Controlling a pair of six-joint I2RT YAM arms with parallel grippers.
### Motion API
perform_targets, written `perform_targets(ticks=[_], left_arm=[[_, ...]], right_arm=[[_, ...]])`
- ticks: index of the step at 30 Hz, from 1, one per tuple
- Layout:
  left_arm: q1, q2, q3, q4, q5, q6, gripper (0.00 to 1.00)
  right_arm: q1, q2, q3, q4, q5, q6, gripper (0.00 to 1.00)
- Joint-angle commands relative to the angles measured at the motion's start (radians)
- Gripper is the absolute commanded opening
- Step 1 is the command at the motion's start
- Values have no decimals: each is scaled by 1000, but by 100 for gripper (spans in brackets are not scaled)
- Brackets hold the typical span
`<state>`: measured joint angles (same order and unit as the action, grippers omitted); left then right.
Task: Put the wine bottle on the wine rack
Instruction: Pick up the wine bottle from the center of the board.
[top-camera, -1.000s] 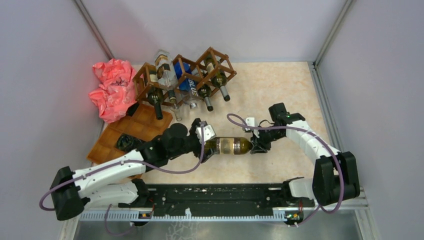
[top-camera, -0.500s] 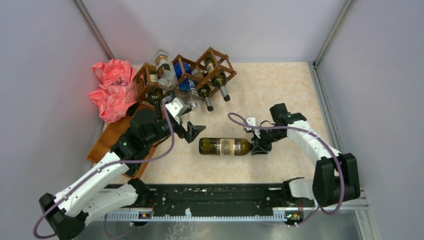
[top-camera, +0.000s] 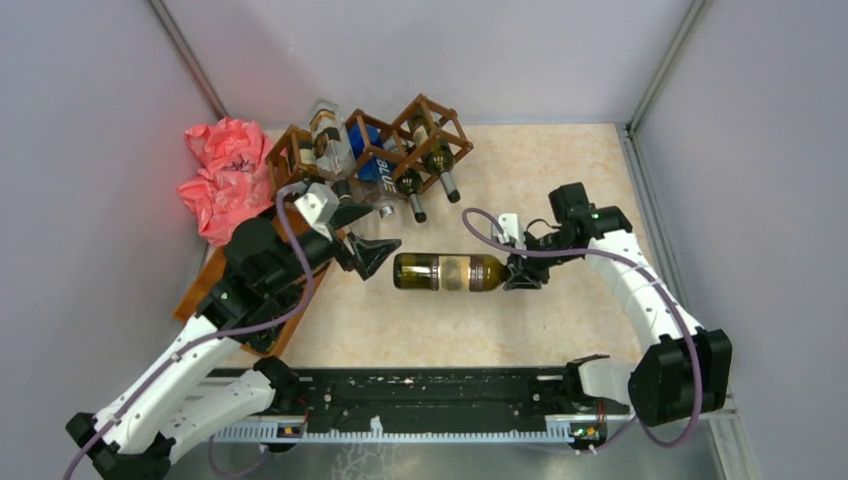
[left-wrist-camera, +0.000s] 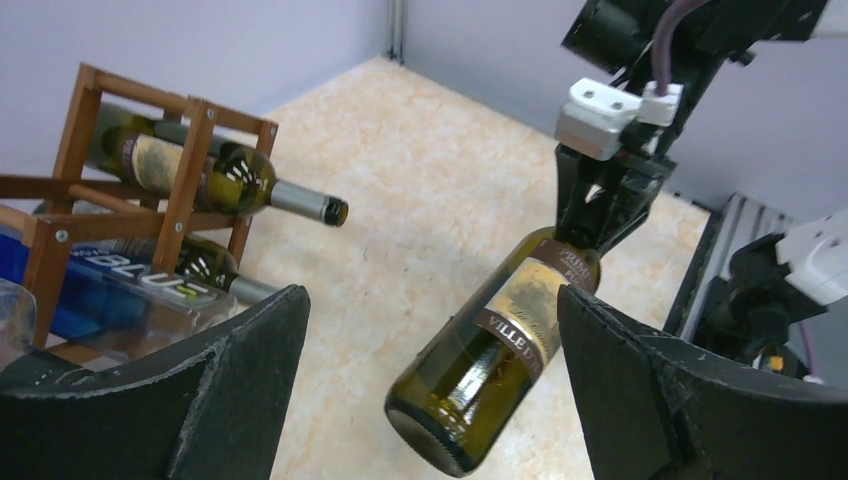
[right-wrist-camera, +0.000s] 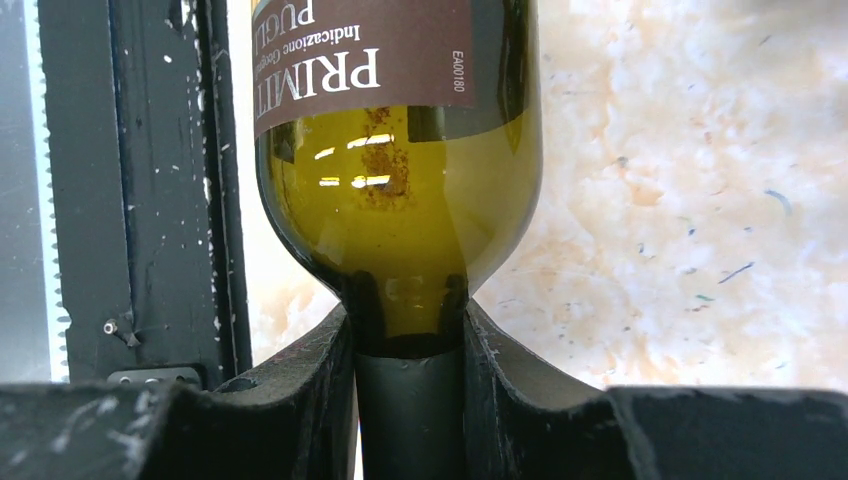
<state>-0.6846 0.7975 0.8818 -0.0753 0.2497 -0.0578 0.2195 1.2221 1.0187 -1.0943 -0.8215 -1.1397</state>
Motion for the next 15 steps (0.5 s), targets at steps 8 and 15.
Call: perform_targets(ticks=[8, 15], left_arm=[[5, -187, -19, 94, 61, -138, 99], [5, -246, -54, 36, 9, -129, 99]], right_arm=[[2, 14, 293, 17, -186, 220, 0], [25, 65, 415, 164, -175, 462, 0]])
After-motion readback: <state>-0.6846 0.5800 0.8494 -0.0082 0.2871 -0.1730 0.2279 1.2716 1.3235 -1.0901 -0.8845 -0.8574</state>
